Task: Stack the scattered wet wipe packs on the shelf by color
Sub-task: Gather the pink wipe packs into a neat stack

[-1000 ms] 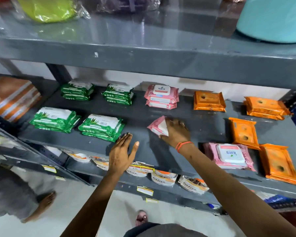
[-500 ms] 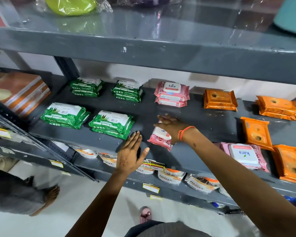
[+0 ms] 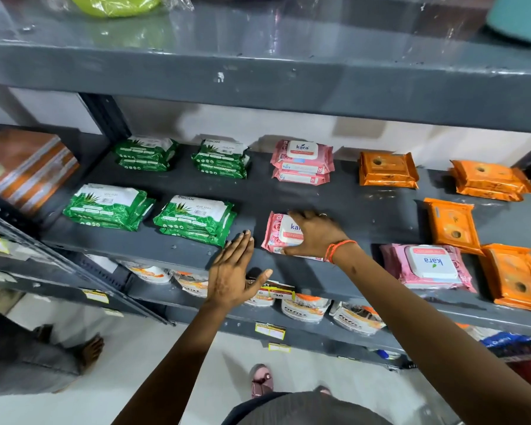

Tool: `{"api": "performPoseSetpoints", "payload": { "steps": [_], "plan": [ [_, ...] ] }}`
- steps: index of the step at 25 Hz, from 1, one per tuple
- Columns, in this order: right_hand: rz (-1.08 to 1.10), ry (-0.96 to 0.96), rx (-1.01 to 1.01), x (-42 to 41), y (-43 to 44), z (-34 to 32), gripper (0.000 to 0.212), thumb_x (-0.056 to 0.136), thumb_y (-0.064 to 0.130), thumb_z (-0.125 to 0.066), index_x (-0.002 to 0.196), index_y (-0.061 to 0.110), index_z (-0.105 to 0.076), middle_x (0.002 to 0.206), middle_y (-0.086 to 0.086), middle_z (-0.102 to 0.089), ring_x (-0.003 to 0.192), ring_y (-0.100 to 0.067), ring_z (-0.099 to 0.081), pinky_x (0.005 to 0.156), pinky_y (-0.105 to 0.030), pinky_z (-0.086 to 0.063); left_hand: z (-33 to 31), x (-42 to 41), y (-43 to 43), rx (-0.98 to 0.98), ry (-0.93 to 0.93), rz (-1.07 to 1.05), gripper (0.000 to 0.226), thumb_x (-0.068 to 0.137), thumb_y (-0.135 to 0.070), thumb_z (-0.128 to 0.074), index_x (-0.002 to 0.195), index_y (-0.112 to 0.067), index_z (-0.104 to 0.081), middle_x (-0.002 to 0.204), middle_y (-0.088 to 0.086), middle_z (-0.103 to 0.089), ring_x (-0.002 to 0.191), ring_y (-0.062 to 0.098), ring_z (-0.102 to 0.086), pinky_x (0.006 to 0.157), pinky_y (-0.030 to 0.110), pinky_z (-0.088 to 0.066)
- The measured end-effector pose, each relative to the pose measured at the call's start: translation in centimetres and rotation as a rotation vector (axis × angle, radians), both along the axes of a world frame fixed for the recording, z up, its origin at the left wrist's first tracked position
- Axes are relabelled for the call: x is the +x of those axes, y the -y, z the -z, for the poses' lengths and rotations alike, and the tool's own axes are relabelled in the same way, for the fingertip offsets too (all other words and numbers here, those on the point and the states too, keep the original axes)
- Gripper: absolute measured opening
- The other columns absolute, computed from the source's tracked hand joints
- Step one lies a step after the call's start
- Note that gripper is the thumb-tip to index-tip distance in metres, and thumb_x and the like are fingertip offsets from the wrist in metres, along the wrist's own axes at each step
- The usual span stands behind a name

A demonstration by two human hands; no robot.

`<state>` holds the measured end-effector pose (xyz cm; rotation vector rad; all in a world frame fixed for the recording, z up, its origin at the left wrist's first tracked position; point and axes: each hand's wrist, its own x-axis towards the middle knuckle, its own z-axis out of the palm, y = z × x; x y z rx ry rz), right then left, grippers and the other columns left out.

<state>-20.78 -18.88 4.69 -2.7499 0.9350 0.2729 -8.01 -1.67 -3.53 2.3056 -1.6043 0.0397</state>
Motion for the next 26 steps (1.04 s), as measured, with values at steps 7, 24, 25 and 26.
{"api": "performPoseSetpoints", "payload": {
  "steps": [7,24,25,26],
  "plan": [
    [0.281,-0.059,-0.005,-5.8,1.4,-1.6,0.061,0.088,0.038,-0.049,0.144,0.020,-0.032,0.155,-0.007,-0.030,0.141,-0.033,-0.029,0.118,-0.054,-0.021,-0.4,-2.6,1.3,-0.052,-0.038,-0.027,0.090,0.087,-0.070,-0.022,0.145,-0.001,-0.024,0.154,0.016,-0.025,0.143,0.026,-0.021,0.116,0.041,-0.024],
    [0.431,0.170,0.319,-9.8,-0.1,-2.9,0.038,0.098,0.020,-0.031,0.132,0.016,-0.049,0.145,-0.013,-0.044,0.134,-0.030,-0.039,0.116,-0.044,-0.026,0.0,-5.0,2.8,-0.115,-0.083,-0.039,0.093,0.086,-0.073,-0.017,0.146,-0.002,-0.019,0.154,0.017,-0.024,0.132,0.036,-0.040,0.102,0.045,-0.041],
    [0.455,0.208,0.253,-9.5,-0.2,-3.0,0.039,0.098,0.017,-0.031,0.133,0.017,-0.049,0.147,-0.013,-0.042,0.136,-0.031,-0.035,0.118,-0.043,-0.022,-0.1,-5.0,2.8,-0.117,-0.087,-0.042,0.093,0.086,-0.072,-0.018,0.146,-0.002,-0.019,0.154,0.017,-0.024,0.132,0.036,-0.041,0.102,0.044,-0.042],
    [0.510,0.269,0.235,-9.3,-0.3,-3.3,0.038,0.097,0.015,-0.032,0.128,0.017,-0.054,0.145,-0.012,-0.044,0.136,-0.032,-0.035,0.118,-0.040,-0.022,-0.1,-5.0,2.8,-0.118,-0.089,-0.043,0.092,0.086,-0.072,-0.019,0.146,-0.002,-0.019,0.154,0.017,-0.025,0.132,0.035,-0.041,0.101,0.044,-0.042]
  ]
}}
